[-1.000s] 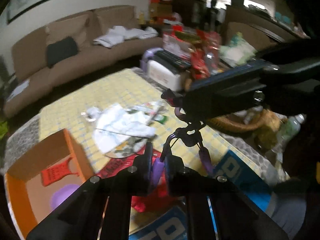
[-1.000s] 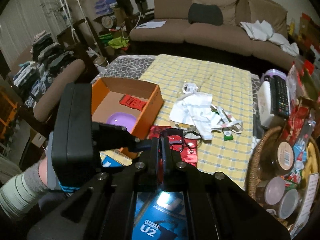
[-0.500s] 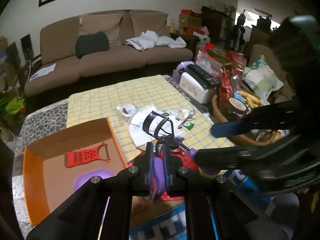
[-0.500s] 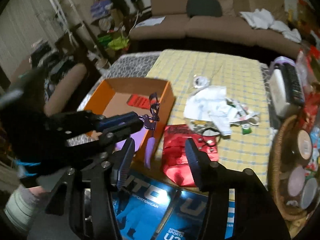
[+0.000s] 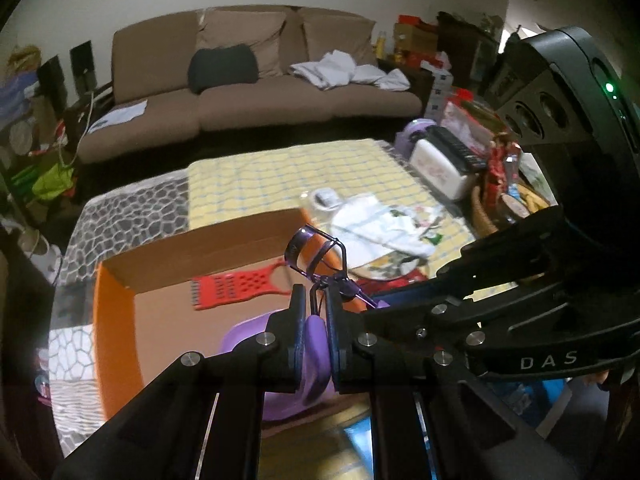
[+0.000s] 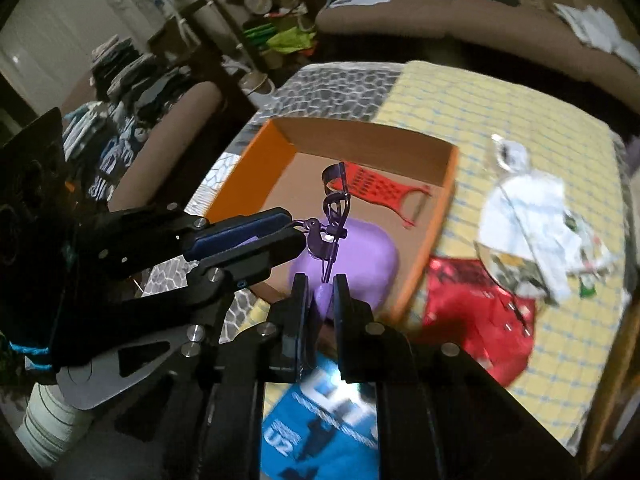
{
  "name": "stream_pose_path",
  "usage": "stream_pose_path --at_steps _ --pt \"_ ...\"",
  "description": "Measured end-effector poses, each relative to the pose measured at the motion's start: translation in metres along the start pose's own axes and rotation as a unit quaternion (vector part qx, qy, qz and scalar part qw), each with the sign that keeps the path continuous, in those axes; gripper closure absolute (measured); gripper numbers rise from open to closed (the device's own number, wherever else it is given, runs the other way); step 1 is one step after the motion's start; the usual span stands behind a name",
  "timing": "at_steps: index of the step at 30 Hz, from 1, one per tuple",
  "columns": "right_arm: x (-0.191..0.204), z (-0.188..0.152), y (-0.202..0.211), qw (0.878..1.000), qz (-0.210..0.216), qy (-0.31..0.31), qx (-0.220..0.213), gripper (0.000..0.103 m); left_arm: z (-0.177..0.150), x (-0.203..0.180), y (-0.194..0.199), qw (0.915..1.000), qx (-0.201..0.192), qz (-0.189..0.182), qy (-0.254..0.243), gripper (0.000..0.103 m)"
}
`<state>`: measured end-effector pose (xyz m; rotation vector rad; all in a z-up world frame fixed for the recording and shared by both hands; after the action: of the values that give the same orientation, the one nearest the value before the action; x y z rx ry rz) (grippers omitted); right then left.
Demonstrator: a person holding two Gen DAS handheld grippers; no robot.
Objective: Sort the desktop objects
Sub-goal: 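Carry the scissors over the box above the purple bowl, then lower the scissors into the purple bowl and open the right tool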
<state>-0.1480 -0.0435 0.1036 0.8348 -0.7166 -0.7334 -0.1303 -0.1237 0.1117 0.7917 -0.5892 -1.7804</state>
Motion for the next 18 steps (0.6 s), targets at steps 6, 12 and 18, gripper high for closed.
stream_pose_path --at_steps 6,12,18 --pt "-0.009 0.013 -0.06 0.999 0.011 -0.007 0.037 0.091 -0.014 0.042 -0.045 0.9982 0.055 0.008 0.021 0.094" --pt "-0.038 -0.004 -0.118 0.996 0.008 -0.035 0.085 0.092 -0.045 0.058 -0.101 0.9918 0.124 -0.003 0.032 0.094" --pt "-0.04 -0.014 -0.143 0.991 -0.045 -0.005 0.123 0.093 -0.056 0.07 -0.127 0.9856 0.163 0.005 0.044 0.092"
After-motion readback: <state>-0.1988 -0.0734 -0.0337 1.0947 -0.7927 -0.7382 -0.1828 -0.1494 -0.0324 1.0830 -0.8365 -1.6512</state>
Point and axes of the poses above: each gripper's, at about its wrist camera, not at the fingertips, and y roughly against the way its jaws point, x to its left, z to its top, the point moved 5 cm from there along -y, roughly the way its jaws point, and after that the axes turned 11 degrees about y, right-handed, at the moved point
